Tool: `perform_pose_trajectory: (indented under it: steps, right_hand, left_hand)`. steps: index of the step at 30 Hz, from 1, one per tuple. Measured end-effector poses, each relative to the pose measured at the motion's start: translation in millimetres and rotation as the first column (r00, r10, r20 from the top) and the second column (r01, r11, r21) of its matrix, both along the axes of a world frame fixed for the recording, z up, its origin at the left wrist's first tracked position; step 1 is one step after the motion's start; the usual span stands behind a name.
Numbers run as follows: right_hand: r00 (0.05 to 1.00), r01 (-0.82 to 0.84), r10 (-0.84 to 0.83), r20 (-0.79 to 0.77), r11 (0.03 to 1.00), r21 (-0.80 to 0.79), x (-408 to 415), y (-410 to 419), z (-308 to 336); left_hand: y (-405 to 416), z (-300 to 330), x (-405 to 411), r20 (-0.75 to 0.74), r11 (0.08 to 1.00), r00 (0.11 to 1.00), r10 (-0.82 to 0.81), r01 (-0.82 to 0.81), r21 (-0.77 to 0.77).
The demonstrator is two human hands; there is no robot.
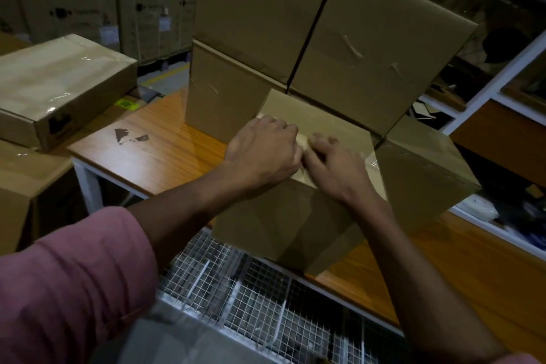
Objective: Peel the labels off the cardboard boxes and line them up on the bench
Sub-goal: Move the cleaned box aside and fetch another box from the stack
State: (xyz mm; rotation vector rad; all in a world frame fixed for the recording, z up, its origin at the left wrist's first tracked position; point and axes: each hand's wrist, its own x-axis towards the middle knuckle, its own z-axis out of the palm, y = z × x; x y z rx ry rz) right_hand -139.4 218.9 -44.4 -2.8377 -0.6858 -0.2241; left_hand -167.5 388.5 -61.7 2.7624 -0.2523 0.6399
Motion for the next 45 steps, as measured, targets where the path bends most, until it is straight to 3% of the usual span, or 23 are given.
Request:
perform_pose_trajectory:
  steps: [2, 3, 6, 8, 10, 12, 15, 17, 19, 22, 24, 27, 29, 32, 35, 37, 41, 43, 45]
  right_hand:
    - [0.987, 0.09, -0.089, 0.131, 0.996, -0.003, -2.4, -1.5, -2.7]
    - [0.987, 0.053, -0.057, 0.152, 0.998, 0.033, -5.6, -5.6, -5.0]
    - [0.992, -0.117, 0.124, -0.03, 0.978, 0.175, -9.1, -14.7, -2.2]
    - [0.988, -0.084, 0.096, -0.124, 0.992, 0.098, -4.3, -8.0, 1.0]
    - [0.996, 0.033, -0.035, -0.078, 0.999, -0.022, 0.9, 1.6, -1.7]
    - [0.995, 0.102, -0.101, 0.016, 0.995, -0.022, -1.1, 4.7, -2.4]
    - [0.993, -0.084, 0.074, 0.095, 0.99, 0.111, -7.1, -9.8, -7.4]
    - [0.99, -0.139, 0.14, 0.007, 0.979, 0.146, -7.9, -11.3, -3.0]
    - [0.996, -0.053, 0.056, -0.065, 0.998, 0.036, -6.3, -2.8, -0.4]
    - [0.995, 0.098, -0.097, 0.035, 0.995, -0.035, -5.0, 6.6, -2.5]
    - [0.993, 0.029, -0.032, 0.112, 0.999, 0.029, -6.5, -1.8, -6.2]
    - [0.995, -0.098, 0.094, 0.042, 0.99, 0.106, -8.4, -12.6, -2.0]
    - [0.999, -0.023, 0.024, -0.037, 0.999, 0.033, -4.8, -4.3, -1.0]
    - [0.988, 0.151, -0.15, 0.046, 0.989, -0.011, -4.5, 5.1, -5.0]
    - [0.994, -0.045, 0.028, 0.102, 0.985, 0.168, -11.6, -10.2, -8.5]
    - [0.993, -0.12, 0.115, 0.042, 0.979, 0.167, -14.5, -12.0, -3.7]
    - [0.995, 0.098, -0.097, 0.029, 0.995, -0.003, -4.2, 6.6, -4.4]
    - [0.99, 0.088, -0.096, 0.106, 0.993, 0.079, -5.7, 3.8, -6.6]
    - [0.99, -0.035, 0.007, 0.144, 0.98, 0.197, -13.9, -6.8, -9.2]
  left_hand:
    - [0.7, 0.0, -1.6, -0.002, 1.0, 1.0, 0.002, -0.002, 0.009]
    - [1.3, -0.3, -2.0, -0.003, 1.0, 1.0, 0.003, -0.003, 0.013]
    - [0.3, -1.5, -2.2, 0.015, 1.0, 1.0, 0.018, -0.018, 0.018]
    - [-1.3, -0.4, -1.5, 0.015, 0.999, 1.0, 0.014, -0.015, 0.033]
    - [-1.2, 0.2, -1.4, 0.011, 0.999, 1.0, 0.013, -0.014, 0.032]
    - [-0.4, -1.1, -1.9, 0.017, 1.0, 1.0, 0.014, -0.014, 0.024]
    - [-0.6, -1.7, -2.0, 0.017, 0.999, 1.0, 0.022, -0.022, 0.026]
    - [-1.7, -1.3, -1.6, 0.017, 1.0, 1.0, 0.02, -0.021, 0.022]
    - [-1.9, -0.8, -1.2, 0.015, 1.0, 1.0, 0.012, -0.012, 0.019]
    - [-0.6, -1.2, -1.8, 0.019, 1.0, 1.0, 0.012, -0.012, 0.019]
    - [-0.2, -0.7, -1.9, 0.022, 1.0, 1.0, 0.013, -0.013, 0.015]
    - [-1.1, 0.0, -2.3, 0.027, 1.0, 1.0, 0.014, -0.014, 0.008]
    - [-0.8, -0.2, -1.6, 0.02, 1.0, 1.0, 0.007, -0.007, 0.005]
    - [0.0, -1.7, -1.4, 0.013, 1.0, 1.0, 0.011, -0.011, 0.005]
    - [0.1, -2.0, -0.6, 0.027, 1.0, 0.999, 0.024, -0.024, 0.002]
    - [-1.1, -2.1, -0.6, 0.036, 1.0, 0.999, 0.028, -0.028, 0.004]
    - [-1.5, -2.4, -0.3, 0.032, 1.0, 0.999, 0.026, -0.027, 0.011]
    - [-1.3, -2.3, -0.8, 0.043, 1.0, 0.999, 0.024, -0.025, 0.009]
    - [-1.2, -2.0, -1.1, 0.049, 1.0, 0.999, 0.022, -0.022, 0.003]
